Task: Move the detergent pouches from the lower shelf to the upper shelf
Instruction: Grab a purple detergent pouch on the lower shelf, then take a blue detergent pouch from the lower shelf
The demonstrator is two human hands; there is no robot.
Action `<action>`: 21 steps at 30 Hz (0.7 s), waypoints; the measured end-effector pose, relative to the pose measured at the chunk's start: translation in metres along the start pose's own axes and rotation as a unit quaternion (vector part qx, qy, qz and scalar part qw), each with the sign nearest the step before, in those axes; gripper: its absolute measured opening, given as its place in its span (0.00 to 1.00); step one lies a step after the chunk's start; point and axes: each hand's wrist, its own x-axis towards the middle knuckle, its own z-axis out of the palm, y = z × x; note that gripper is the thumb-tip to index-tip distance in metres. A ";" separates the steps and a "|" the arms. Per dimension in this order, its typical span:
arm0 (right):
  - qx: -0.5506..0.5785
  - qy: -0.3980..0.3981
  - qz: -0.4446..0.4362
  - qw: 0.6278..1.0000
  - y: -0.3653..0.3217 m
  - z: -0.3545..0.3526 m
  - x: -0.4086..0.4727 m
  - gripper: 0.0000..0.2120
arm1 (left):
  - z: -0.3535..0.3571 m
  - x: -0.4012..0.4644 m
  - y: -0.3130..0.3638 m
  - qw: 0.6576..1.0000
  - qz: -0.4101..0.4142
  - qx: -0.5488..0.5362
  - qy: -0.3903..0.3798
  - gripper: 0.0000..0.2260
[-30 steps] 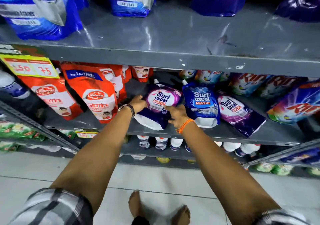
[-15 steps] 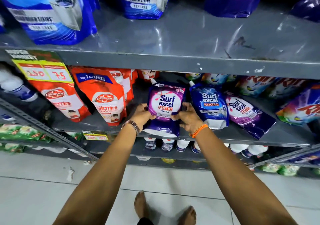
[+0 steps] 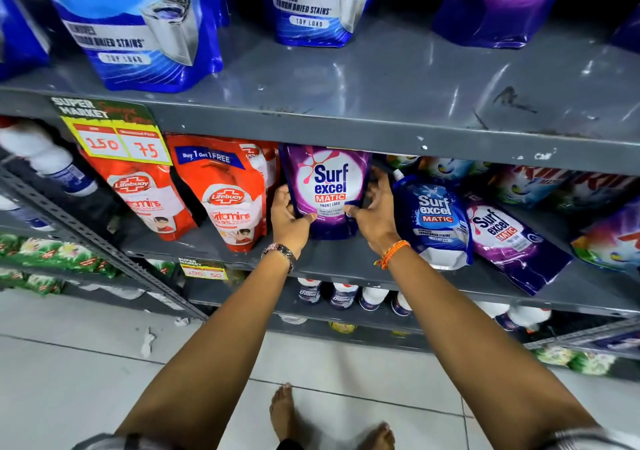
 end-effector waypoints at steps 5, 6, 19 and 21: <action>-0.034 0.003 -0.011 0.999 0.008 0.010 0.010 0.39 | 0.002 0.015 -0.009 0.999 0.012 0.020 0.022 0.37; -0.033 0.006 -0.008 0.999 0.011 0.010 0.010 0.38 | 0.002 0.017 -0.011 0.999 0.015 0.026 0.021 0.37; -0.130 -0.033 0.007 0.991 0.026 -0.041 -0.023 0.37 | -0.003 -0.017 -0.053 0.976 -0.090 -0.129 0.153 0.29; -0.187 0.035 -0.009 0.982 0.021 -0.070 -0.023 0.33 | 0.012 -0.028 -0.053 0.953 -0.136 -0.190 0.191 0.22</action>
